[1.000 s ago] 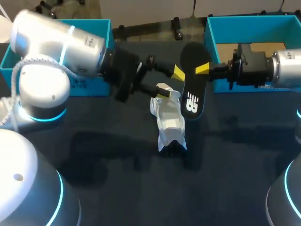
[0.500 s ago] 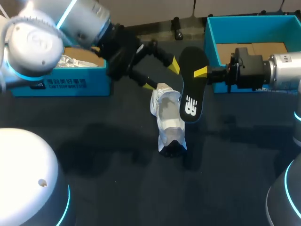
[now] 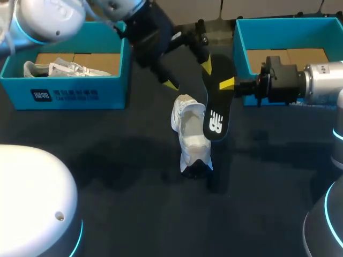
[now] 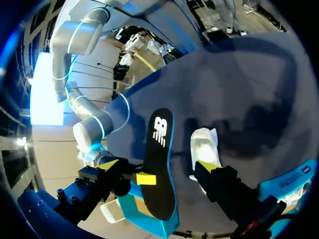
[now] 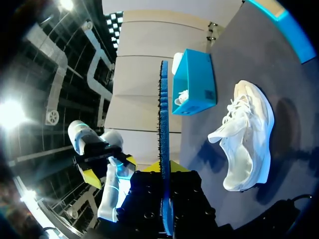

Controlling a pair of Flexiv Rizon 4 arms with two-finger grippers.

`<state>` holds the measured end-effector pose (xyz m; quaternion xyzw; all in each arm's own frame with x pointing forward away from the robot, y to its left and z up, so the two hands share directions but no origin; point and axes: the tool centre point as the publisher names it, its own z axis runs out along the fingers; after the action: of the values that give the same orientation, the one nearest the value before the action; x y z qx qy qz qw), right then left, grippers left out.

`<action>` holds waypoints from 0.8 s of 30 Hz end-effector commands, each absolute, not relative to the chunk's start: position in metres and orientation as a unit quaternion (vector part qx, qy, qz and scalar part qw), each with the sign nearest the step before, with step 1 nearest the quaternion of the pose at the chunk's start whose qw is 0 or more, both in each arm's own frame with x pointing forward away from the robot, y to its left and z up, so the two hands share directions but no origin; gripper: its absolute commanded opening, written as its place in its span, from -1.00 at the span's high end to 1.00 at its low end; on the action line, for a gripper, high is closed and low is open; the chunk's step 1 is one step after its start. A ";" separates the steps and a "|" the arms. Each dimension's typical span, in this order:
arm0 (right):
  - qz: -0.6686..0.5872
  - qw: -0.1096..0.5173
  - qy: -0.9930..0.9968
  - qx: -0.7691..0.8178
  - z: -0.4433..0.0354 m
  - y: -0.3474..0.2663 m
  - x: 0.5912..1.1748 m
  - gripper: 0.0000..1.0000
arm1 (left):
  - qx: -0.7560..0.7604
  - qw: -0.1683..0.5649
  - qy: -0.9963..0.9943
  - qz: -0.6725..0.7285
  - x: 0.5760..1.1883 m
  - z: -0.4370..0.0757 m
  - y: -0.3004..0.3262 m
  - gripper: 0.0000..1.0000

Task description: Take the shoe out of the shoebox, open the shoe tongue, remove and reinsert the insole, then place the shoe into the shoebox

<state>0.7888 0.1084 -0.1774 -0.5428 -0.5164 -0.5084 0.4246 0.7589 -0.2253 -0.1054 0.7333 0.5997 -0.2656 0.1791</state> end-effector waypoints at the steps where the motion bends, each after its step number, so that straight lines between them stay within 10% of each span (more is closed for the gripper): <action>1: -0.508 0.427 -0.516 -0.541 -0.183 0.110 0.794 1.00 | 0.743 0.155 0.606 -0.238 0.760 -0.103 -0.227 -1.00; 24: -0.506 0.428 -0.528 -0.531 -0.188 0.114 0.792 1.00 | 0.700 0.118 0.682 -0.173 0.771 -0.097 -0.232 -1.00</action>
<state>0.7938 0.1115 -0.1864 -0.5298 -0.5293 -0.5048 0.4294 0.7675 -0.2278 -0.0995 0.6943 0.6826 -0.1860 0.1322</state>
